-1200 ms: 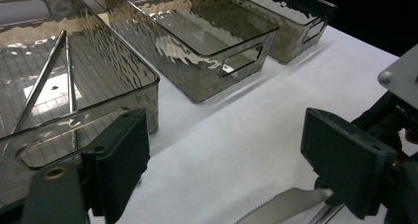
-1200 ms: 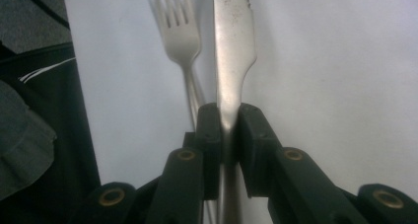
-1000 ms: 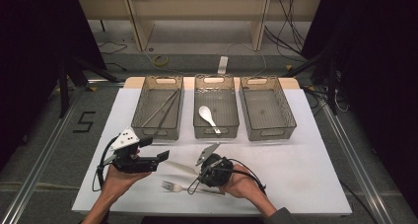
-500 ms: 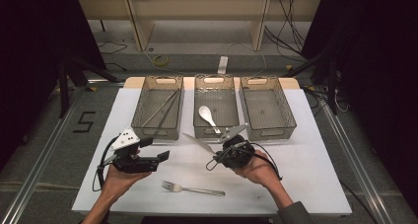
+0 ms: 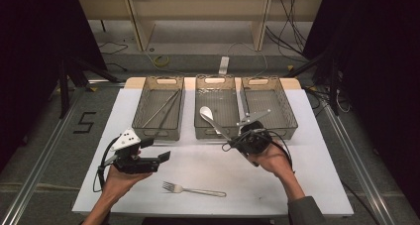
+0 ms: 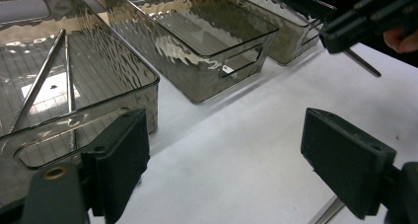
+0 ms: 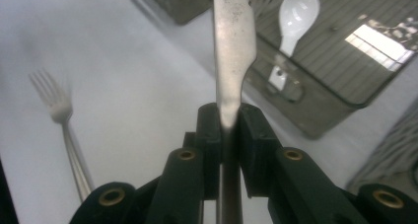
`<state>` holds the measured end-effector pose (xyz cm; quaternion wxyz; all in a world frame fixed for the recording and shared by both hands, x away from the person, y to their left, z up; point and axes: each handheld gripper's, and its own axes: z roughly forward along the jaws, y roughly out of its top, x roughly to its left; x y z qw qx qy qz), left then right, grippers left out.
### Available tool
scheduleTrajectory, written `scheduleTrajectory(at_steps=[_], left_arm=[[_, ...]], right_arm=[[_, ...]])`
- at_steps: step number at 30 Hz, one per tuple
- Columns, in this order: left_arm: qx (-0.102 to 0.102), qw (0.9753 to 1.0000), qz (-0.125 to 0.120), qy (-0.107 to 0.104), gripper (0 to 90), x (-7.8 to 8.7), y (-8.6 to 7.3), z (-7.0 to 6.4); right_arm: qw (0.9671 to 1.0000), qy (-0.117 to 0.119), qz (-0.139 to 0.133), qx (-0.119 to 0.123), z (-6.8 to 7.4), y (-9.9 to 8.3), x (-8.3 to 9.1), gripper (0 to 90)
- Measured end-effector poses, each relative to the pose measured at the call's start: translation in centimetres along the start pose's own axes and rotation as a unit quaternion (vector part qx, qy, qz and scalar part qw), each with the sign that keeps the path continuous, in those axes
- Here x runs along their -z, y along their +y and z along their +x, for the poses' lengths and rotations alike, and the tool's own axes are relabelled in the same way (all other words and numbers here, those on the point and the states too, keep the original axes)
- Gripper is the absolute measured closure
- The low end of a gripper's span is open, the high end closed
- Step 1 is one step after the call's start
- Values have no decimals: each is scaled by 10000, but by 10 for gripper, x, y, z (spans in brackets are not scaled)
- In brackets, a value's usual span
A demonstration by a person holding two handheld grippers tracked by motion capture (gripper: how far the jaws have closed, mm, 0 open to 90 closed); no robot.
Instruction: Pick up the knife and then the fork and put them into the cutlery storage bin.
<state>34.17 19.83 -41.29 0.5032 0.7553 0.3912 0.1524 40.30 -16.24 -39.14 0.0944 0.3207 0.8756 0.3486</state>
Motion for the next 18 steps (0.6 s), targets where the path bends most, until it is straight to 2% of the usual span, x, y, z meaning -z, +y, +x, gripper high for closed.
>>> scheduleTrajectory(at_steps=[11, 18], left_arm=[[-6, 10000, -18, -16, 181, 1, 0, 0], [-5, 10000, -18, -12, 180, 1, 0, 0]], right_arm=[[9986, -322, -187, -363, -35, 11, 12, 809], [9970, -571, -243, -466, -51, 17, 16, 809]])
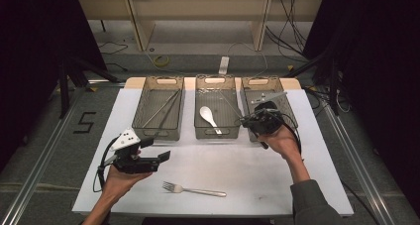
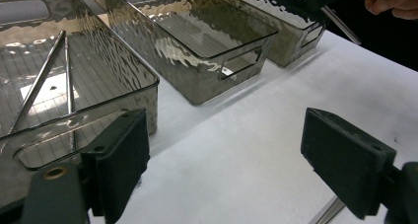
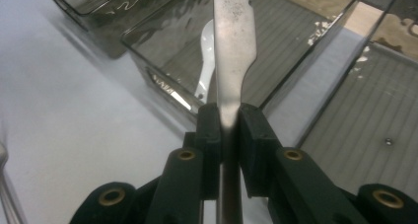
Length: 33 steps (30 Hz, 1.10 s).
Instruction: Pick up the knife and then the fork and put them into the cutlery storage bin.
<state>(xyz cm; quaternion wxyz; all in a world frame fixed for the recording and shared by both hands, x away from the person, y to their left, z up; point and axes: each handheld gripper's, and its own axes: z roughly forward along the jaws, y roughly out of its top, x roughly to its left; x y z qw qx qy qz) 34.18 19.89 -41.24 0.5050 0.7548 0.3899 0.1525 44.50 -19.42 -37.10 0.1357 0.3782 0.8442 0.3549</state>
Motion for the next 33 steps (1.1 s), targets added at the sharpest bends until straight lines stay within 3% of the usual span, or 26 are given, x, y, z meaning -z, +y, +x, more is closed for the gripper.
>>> scheduleTrajectory(at_steps=[12, 17, 33], left_arm=[[18, 10000, -25, -17, 180, 0, 0, -1], [60, 10000, -66, -33, 180, 0, 0, -1], [57, 9999, -77, -45, 180, 0, 0, 0]], right_arm=[[9987, -322, -65, -397, -32, 17, 2, 809], [9979, -483, -7, -426, -39, 23, 1, 809], [9926, -778, -13, -936, -69, 24, -9, 808]])
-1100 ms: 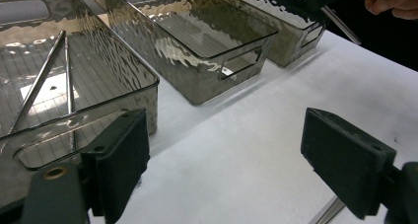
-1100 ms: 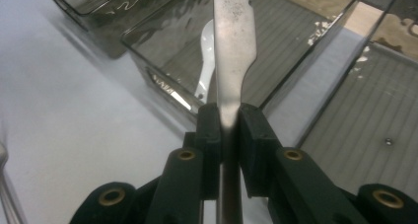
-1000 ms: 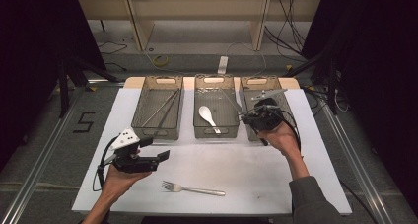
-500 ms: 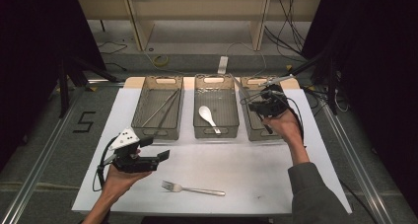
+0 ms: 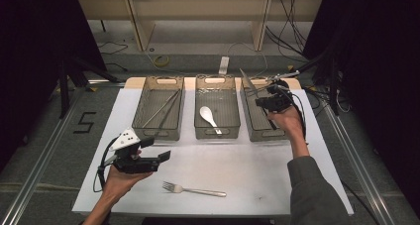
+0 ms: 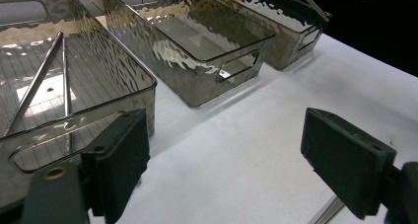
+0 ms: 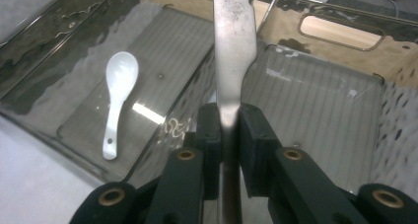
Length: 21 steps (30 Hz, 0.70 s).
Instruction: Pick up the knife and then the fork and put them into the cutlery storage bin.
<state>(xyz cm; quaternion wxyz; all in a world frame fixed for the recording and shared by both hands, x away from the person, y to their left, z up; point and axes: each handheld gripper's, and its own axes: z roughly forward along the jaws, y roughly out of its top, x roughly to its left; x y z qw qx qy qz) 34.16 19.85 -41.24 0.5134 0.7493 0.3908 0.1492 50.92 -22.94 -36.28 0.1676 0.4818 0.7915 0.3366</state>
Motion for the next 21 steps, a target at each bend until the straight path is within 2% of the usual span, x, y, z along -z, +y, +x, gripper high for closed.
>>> scheduleTrajectory(at_steps=[12, 21], left_arm=[[-7, 10000, -3, -6, 181, 0, 0, 0], [-22, 10000, 14, -12, 181, 0, 0, 0]], right_arm=[[9993, -244, 47, -286, -11, 3, -14, 808], [9987, -300, 22, -402, -12, 5, -19, 808]])
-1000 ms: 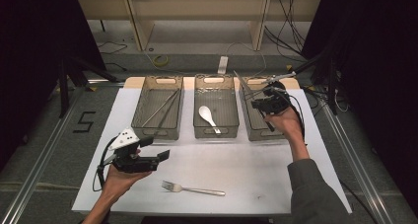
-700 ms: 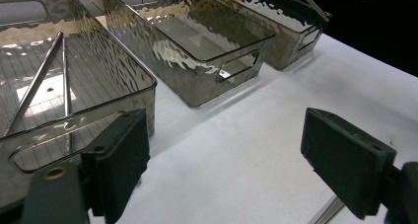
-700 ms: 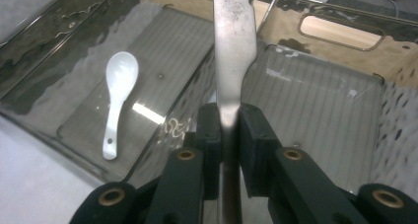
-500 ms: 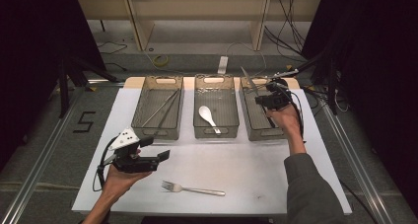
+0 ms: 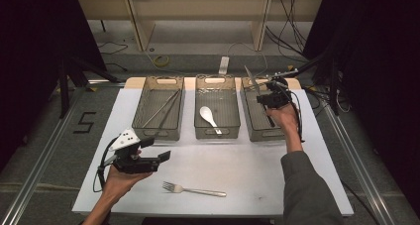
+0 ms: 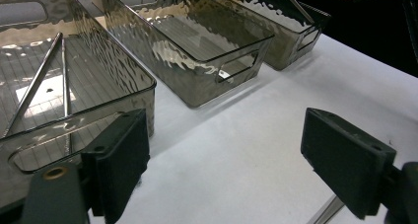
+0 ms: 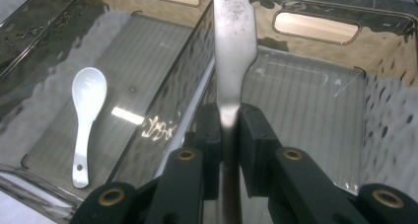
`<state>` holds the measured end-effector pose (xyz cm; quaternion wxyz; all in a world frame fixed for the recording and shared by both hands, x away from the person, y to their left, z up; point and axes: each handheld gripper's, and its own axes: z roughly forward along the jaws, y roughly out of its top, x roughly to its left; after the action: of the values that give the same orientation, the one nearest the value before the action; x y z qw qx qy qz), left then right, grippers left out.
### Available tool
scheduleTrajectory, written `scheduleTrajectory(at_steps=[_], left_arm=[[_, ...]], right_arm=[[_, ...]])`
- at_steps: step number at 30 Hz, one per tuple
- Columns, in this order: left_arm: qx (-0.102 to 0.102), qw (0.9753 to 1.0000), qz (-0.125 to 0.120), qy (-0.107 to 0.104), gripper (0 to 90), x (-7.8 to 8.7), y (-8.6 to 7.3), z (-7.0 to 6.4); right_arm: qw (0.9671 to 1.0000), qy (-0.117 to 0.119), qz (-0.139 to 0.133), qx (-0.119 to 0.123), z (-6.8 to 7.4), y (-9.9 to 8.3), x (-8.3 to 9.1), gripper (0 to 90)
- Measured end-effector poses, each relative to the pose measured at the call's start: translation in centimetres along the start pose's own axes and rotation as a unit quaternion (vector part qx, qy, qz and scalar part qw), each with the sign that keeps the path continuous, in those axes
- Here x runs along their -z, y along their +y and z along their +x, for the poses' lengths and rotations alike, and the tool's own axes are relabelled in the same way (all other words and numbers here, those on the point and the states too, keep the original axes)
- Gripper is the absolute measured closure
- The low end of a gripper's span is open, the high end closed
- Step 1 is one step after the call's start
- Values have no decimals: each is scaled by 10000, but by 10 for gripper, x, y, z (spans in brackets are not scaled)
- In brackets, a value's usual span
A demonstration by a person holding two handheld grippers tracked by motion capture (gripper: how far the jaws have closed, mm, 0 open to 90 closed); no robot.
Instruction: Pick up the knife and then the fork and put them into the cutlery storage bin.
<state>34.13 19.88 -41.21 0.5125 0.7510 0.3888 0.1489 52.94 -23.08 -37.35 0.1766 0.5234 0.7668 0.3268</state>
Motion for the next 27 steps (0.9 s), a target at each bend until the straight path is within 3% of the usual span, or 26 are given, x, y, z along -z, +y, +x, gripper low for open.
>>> scheduleTrajectory(at_steps=[27], left_arm=[[-2, 10000, -10, -12, 181, 0, 0, -1]], right_arm=[[9987, -118, 277, -415, -3, -20, -25, 806]])
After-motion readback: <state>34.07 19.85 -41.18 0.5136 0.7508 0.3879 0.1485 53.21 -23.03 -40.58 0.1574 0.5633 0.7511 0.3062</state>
